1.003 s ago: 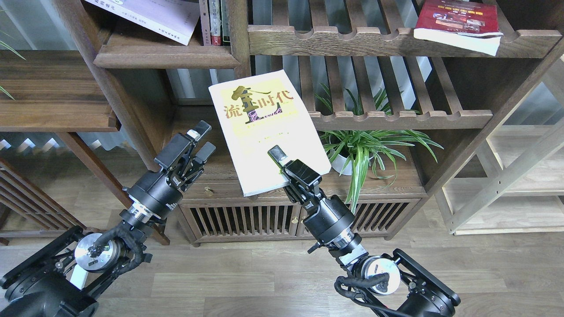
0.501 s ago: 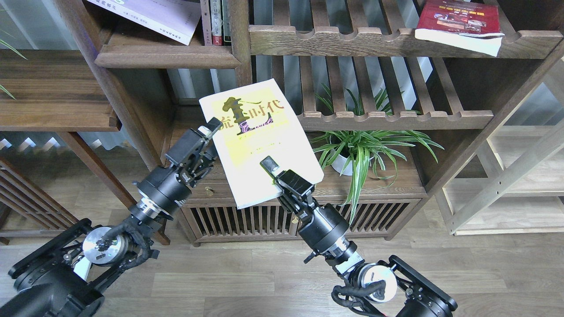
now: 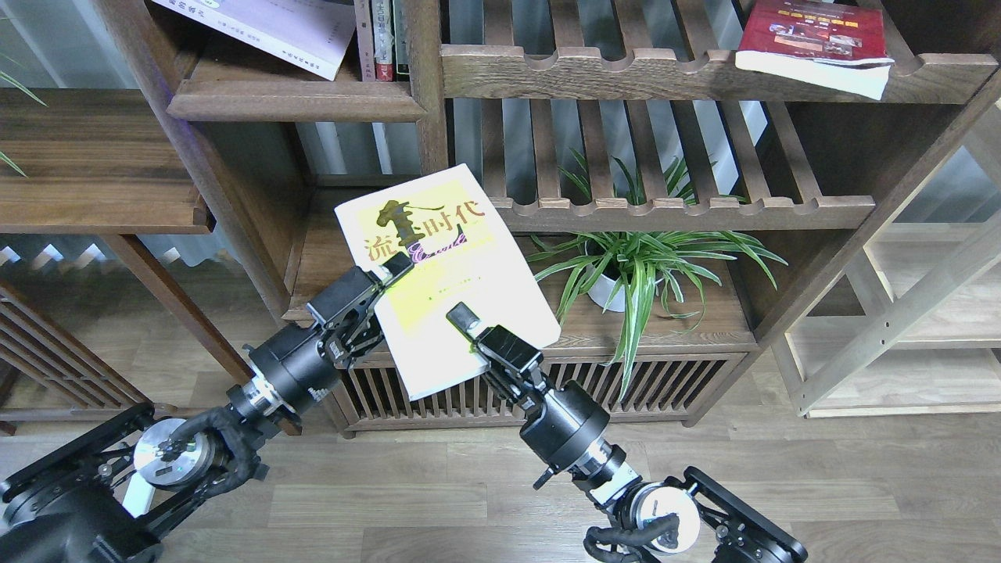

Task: Organize books on shelf
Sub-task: 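Lower the white book and grasp its edge with the left gripper, then hold the white book with both grippers and tilt it upright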

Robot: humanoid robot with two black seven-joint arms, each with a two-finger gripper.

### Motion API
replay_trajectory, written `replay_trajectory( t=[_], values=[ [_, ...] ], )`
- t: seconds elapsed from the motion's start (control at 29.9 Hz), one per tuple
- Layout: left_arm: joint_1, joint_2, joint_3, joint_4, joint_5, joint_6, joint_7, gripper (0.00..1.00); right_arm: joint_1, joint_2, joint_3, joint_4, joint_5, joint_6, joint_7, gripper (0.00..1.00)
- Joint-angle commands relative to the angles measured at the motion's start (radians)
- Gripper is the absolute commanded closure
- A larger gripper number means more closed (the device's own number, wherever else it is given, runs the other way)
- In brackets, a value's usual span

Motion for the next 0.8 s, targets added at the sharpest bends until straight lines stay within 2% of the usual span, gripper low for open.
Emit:
replay_trajectory(
  t=[0.0,0.23,0.37,0.43,0.77],
  values=[
    [-0.003,0.037,0.017,-0.024,-0.027,0.0,0.028,0.13,-0.001,0.0,-0.006,-0.001,-0.001,0.0,-0.003,0.97],
    [-0.009,0.078,0.031,-0.031,-0.098,0.0,0.085,0.15,-0.001,0.0,-0.007,-0.009,-0.001,0.0,-0.024,0.97],
    [-0.008,0.103,0.034,-0.037,-0.138,0.0,0.125,0.23,-0.002,0.0,-0.009,-0.014,-0.001,0.0,-0.036,0.97],
    [-0.011,0.104,0.034,-0.037,-0.147,0.0,0.142,0.23,-0.002,0.0,-0.009,-0.015,-0.002,0.0,-0.039,0.97],
    [-0.024,0.109,0.049,-0.034,-0.145,0.0,0.146,0.23,-0.01,0.0,-0.035,-0.015,-0.016,0.0,-0.052,0.97]
  ],
)
